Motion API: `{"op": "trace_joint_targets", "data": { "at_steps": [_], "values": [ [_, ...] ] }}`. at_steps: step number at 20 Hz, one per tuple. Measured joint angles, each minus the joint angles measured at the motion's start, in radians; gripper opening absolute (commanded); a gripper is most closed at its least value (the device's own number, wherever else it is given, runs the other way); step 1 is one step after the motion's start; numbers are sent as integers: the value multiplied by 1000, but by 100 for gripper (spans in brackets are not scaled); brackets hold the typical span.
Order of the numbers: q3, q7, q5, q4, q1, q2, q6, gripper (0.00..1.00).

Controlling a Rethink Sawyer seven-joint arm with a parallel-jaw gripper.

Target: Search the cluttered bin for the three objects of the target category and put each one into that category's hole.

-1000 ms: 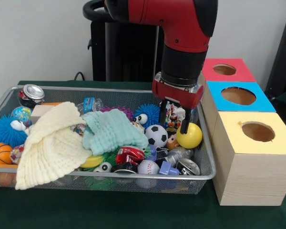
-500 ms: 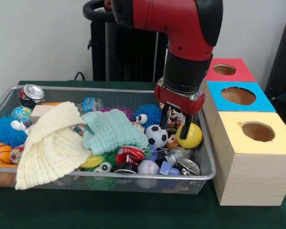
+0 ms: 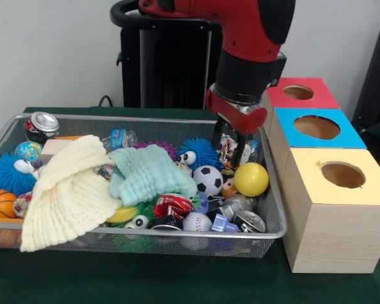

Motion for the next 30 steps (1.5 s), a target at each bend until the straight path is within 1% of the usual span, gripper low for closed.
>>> {"op": "trace_joint_targets", "data": {
  "at_steps": [2,3,7,9,11,12,20,23,30],
  "values": [
    [-16,15,18,23,9,-10,0,100],
    [-33,30,35,52,16,-21,0,100],
    [-45,42,58,101,10,-33,-6,100],
    [-47,42,71,117,5,-33,-12,100],
    [-52,42,96,137,2,-26,-24,100],
    [-59,42,120,148,2,-17,-32,100],
    [-63,42,204,151,2,38,-64,100],
    [-63,42,240,151,1,79,-97,100],
    [-63,42,287,151,1,120,-131,100]
  ]
}}
